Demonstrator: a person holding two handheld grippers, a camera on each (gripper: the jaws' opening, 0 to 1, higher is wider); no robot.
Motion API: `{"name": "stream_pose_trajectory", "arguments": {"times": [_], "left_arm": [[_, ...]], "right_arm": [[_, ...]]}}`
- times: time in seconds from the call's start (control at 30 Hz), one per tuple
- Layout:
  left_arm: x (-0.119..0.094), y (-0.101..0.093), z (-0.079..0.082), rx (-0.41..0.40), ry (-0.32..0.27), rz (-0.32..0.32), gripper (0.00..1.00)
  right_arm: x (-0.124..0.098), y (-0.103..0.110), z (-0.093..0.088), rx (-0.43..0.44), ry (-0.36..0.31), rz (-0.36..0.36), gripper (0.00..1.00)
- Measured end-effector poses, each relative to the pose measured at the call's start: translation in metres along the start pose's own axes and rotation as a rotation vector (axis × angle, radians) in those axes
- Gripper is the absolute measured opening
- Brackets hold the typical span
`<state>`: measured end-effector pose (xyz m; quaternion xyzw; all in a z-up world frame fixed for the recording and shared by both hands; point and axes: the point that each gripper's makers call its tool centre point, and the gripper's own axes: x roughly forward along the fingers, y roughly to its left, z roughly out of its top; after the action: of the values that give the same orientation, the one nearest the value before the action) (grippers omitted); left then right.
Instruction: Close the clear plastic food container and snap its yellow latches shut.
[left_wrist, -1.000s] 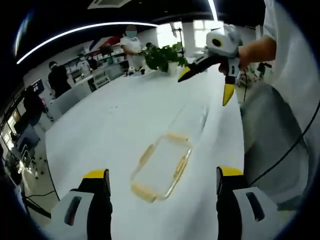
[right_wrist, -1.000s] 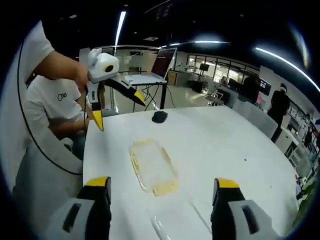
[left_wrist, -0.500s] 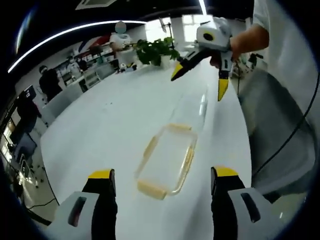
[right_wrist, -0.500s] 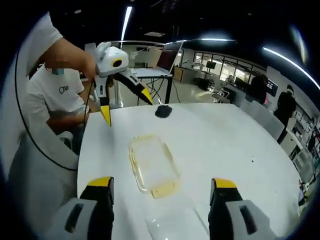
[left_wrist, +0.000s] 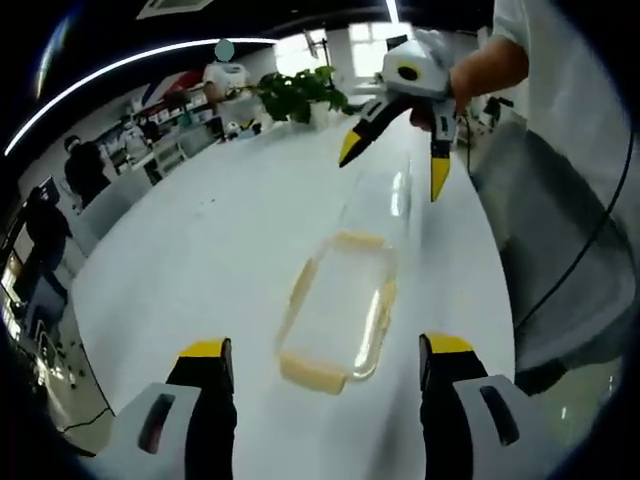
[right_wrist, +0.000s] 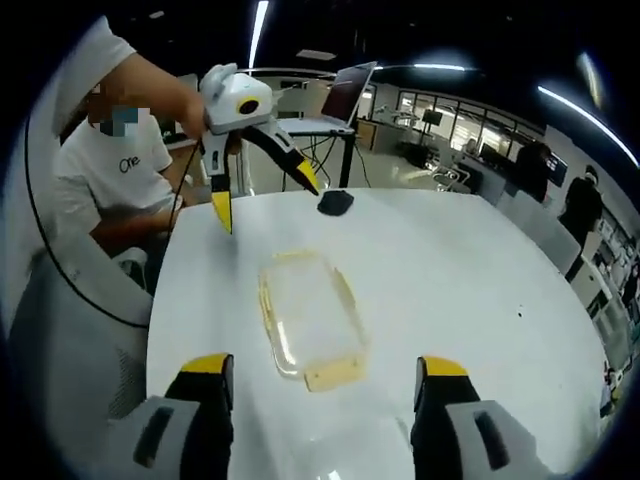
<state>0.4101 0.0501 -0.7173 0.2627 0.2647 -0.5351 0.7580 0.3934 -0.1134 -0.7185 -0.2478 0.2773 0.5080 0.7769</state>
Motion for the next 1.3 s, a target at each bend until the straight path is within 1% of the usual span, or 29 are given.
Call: {"name": "stream_pose_trajectory", "arguments": {"times": [0.07, 0.1, 0.13, 0.2, 0.23, 0.33, 0.43, 0.53, 0.63, 0.73, 0.83, 0.93, 1.1, 1.2, 1.3], "left_arm": [[0.002, -0.001, -0.004, 0.029, 0.021, -0.013, 0.73], [0.004, -0.004, -0.008, 0.037, 0.033, -0.037, 0.73], [0.005, -0.005, -0.009, 0.054, 0.043, -0.047, 0.73], [0.007, -0.003, -0.014, 0.071, 0.062, -0.044, 0.72], [0.009, -0.003, -0.018, 0.095, 0.078, -0.044, 0.72], [0.011, -0.005, -0.022, 0.105, 0.082, -0.067, 0.7], [0.013, -0.003, -0.024, 0.116, 0.091, -0.08, 0.7], [0.014, 0.003, -0.026, 0.118, 0.089, -0.081, 0.67], [0.016, 0.007, -0.029, 0.139, 0.096, -0.087, 0.66], [0.019, 0.011, -0.032, 0.144, 0.102, -0.092, 0.64], [0.022, 0.009, -0.038, 0.154, 0.115, -0.114, 0.63], [0.024, 0.009, -0.043, 0.167, 0.136, -0.131, 0.62], [0.028, 0.013, -0.044, 0.165, 0.132, -0.142, 0.61], [0.032, 0.015, -0.047, 0.168, 0.142, -0.152, 0.6], [0.034, 0.016, -0.048, 0.173, 0.147, -0.161, 0.6]], "right_arm": [[0.003, 0.0, -0.001, -0.017, 0.005, 0.004, 0.73], [0.005, -0.001, -0.003, -0.029, 0.015, 0.007, 0.72], [0.007, -0.001, -0.005, -0.048, 0.028, 0.009, 0.71], [0.01, -0.002, -0.012, -0.1, 0.072, 0.011, 0.7], [0.012, -0.002, -0.012, -0.115, 0.074, 0.011, 0.7], [0.017, 0.001, -0.016, -0.151, 0.091, 0.033, 0.66], [0.022, -0.001, -0.017, -0.161, 0.102, 0.034, 0.66], [0.025, -0.002, -0.018, -0.167, 0.112, 0.045, 0.64], [0.029, -0.005, -0.02, -0.162, 0.131, 0.044, 0.63], [0.032, -0.008, -0.021, -0.173, 0.134, 0.047, 0.59], [0.035, -0.008, -0.024, -0.162, 0.141, 0.056, 0.59], [0.039, -0.007, -0.028, -0.188, 0.155, 0.069, 0.56], [0.045, -0.009, -0.035, -0.193, 0.178, 0.084, 0.53], [0.047, -0.009, -0.038, -0.201, 0.195, 0.095, 0.51], [0.047, -0.009, -0.038, -0.208, 0.202, 0.1, 0.47]]}}
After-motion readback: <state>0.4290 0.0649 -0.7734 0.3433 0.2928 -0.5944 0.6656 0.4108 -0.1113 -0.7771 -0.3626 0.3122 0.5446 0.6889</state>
